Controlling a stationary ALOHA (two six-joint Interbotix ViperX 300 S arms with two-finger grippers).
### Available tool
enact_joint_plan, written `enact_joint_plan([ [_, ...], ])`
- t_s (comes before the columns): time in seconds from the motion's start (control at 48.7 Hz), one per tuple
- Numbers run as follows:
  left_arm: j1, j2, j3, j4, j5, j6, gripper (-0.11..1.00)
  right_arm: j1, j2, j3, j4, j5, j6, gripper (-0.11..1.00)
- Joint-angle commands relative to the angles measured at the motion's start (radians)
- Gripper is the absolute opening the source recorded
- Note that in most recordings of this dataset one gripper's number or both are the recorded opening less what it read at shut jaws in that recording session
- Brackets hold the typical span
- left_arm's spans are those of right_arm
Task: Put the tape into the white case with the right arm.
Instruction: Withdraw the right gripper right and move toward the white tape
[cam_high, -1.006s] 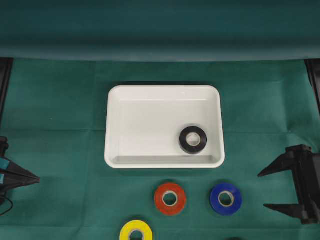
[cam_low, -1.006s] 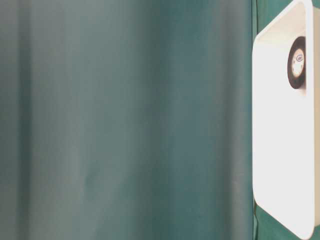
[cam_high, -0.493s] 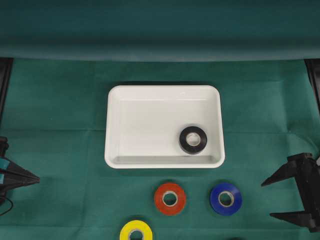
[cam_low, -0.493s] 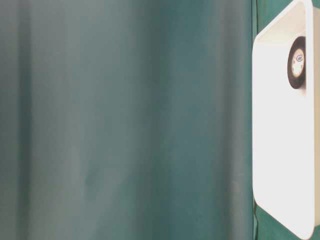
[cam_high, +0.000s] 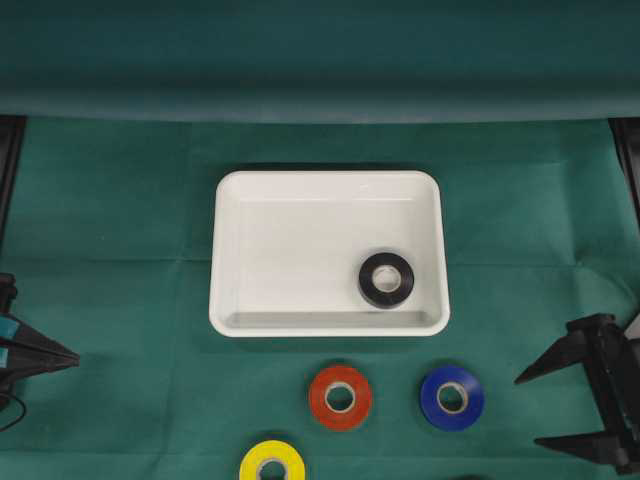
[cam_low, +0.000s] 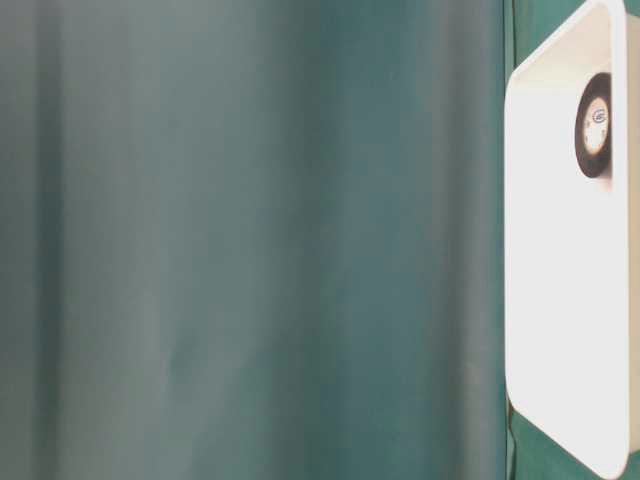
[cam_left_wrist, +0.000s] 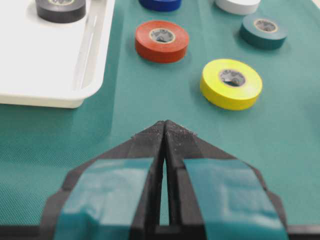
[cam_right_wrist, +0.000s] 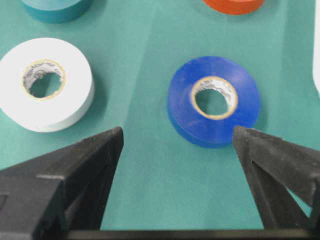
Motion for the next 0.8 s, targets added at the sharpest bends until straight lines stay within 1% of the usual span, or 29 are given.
enact_joint_plan([
  [0.0, 0.002, 0.018, -0.014, -0.002, -0.009, 0.0, 0.0, 0.025, 0.052, -0.044, -0.003, -0.017, 0.0, 0.71],
  [0.185, 0.002, 0.018, -0.014, -0.002, -0.009, 0.0, 0.0, 0.071, 0.172, -0.118, -0.003, -0.02, 0.0, 0.71],
  [0.534, 0.002, 0.018, -0.014, -0.002, -0.009, 0.0, 0.0, 0.13, 0.38, -0.245, -0.003, -0.052, 0.0, 0.71],
  [0.78, 0.002, 0.018, -0.014, -0.002, -0.009, 0.0, 0.0, 0.164, 0.505, -0.324, -0.003, -0.048, 0.0, 0.71],
])
